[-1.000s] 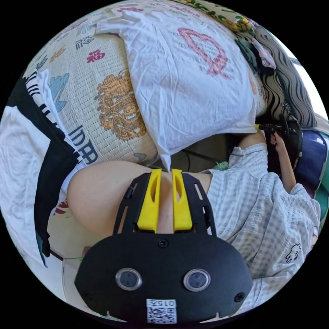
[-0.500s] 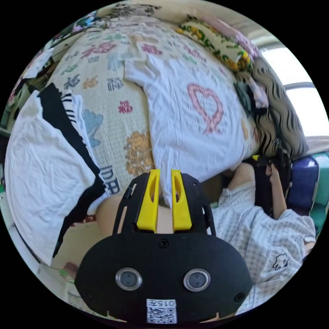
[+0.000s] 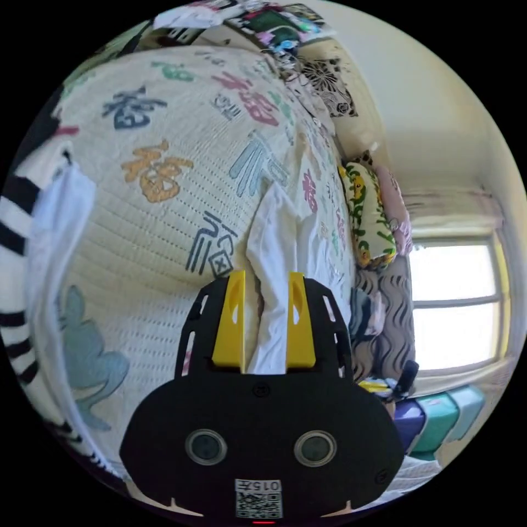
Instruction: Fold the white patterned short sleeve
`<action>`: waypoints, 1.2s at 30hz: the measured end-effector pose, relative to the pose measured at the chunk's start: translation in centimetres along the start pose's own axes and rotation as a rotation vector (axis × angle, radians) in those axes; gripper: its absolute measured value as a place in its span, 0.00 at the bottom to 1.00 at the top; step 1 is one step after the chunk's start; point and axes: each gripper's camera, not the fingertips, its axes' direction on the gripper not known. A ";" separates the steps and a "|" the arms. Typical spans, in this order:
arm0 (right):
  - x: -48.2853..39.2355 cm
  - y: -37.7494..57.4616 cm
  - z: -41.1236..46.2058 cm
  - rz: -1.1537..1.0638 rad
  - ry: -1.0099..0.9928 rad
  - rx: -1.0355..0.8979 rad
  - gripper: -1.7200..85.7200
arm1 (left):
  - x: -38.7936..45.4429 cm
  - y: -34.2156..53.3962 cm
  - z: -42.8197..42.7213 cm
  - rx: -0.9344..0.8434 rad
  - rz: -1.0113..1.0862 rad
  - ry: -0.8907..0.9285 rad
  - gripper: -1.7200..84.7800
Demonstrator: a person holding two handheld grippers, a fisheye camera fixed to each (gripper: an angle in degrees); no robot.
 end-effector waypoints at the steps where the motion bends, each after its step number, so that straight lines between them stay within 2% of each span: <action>1: -0.2 -1.4 0.9 -0.018 0.014 -0.033 0.08 | -1.3 -1.0 0.7 0.002 -0.034 0.061 0.09; 2: -0.3 -2.6 1.7 -0.025 0.045 -0.065 0.08 | -2.1 -1.7 0.9 0.020 -0.027 0.104 0.04; 6: 0.2 -5.1 3.6 -0.035 0.089 -0.121 0.07 | -4.3 -0.9 -1.8 0.166 -0.010 0.020 0.02; 9: 1.7 -6.6 4.8 -0.004 0.044 -0.126 0.07 | -6.9 1.4 -2.9 0.255 -0.027 0.058 0.02; 11: 2.9 -8.0 5.7 0.027 0.004 -0.134 0.07 | -8.9 1.9 -3.1 0.278 -0.038 0.159 0.02; 13: 3.2 -9.3 6.1 0.019 -0.012 -0.138 0.07 | -10.0 1.8 -3.5 0.310 -0.047 0.184 0.03; 19: 2.1 -12.9 5.9 -0.069 -0.002 -0.138 0.07 | -9.9 -2.5 -4.1 0.360 0.023 0.059 0.11; 21: 2.0 -12.9 6.0 -0.085 -0.002 -0.150 0.07 | -9.6 -5.2 -3.5 0.345 0.052 0.008 0.11; 25: 3.3 -11.1 5.3 -0.064 0.014 -0.163 0.07 | -9.6 -11.9 -0.1 0.137 0.114 0.057 0.09; 28: 5.7 -9.0 3.9 0.015 0.007 -0.149 0.07 | -8.7 -15.0 3.0 -0.031 0.175 0.011 0.03; 29: 6.8 -8.0 3.2 0.056 0.002 -0.140 0.07 | -8.5 -15.8 3.3 -0.046 0.185 -0.020 0.02; 32: 9.3 -5.4 1.0 0.154 -0.010 -0.095 0.06 | -7.2 -15.8 2.3 0.127 0.293 -0.061 0.02; 36: 12.0 -2.8 -1.3 0.256 -0.073 -0.033 0.06 | -7.3 -15.7 5.1 0.075 0.283 -0.210 0.08</action>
